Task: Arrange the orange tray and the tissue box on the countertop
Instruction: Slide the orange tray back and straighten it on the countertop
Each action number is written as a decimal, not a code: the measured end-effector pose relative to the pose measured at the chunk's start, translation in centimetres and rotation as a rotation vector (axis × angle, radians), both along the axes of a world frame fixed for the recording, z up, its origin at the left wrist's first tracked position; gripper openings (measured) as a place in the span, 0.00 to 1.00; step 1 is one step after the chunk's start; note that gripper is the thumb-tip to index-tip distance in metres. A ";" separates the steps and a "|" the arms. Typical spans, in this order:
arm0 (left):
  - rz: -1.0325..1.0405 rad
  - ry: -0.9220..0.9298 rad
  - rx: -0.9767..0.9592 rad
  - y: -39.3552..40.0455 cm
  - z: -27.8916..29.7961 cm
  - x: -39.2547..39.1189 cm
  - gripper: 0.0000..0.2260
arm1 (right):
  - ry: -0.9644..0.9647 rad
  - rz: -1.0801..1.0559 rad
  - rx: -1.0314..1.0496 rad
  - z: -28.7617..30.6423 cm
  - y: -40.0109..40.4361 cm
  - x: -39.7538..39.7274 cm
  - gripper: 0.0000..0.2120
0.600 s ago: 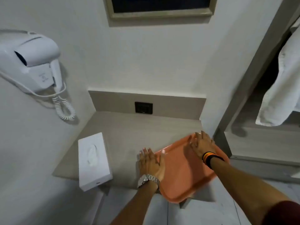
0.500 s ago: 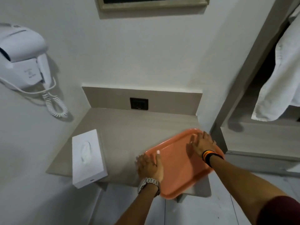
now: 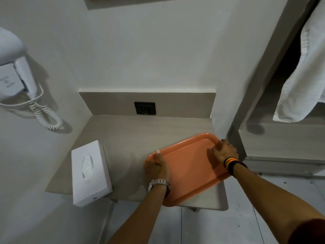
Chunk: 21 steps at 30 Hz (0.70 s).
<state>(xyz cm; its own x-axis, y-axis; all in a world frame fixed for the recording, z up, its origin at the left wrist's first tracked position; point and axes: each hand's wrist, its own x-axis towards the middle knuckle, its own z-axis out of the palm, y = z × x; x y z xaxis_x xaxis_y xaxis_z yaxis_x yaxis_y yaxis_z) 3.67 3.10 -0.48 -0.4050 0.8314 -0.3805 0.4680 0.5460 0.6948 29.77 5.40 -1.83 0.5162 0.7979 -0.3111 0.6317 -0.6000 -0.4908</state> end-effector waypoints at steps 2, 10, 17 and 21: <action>0.024 -0.034 0.007 2.9 0.2 -1.7 0.44 | 0.085 -0.030 0.053 0.6 0.9 -1.0 0.29; -0.055 -0.047 0.086 15.6 0.6 -9.5 0.47 | 0.349 -0.121 0.158 0.8 5.8 -6.7 0.31; -0.165 -0.030 0.074 21.7 -0.5 -13.0 0.48 | 0.414 -0.195 0.184 -0.7 9.1 -10.3 0.30; -0.238 -0.074 0.045 22.5 -1.1 -13.9 0.45 | 0.422 -0.214 0.203 -1.8 9.4 -10.7 0.29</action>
<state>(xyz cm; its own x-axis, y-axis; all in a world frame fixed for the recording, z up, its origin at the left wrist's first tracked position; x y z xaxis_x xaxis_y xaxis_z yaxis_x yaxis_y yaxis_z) -10.25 25.63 -1.59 -0.1677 0.9169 -0.3621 0.5265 0.3938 0.7535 19.10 14.83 -3.58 0.5371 0.7543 -0.3776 0.2271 -0.5604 -0.7964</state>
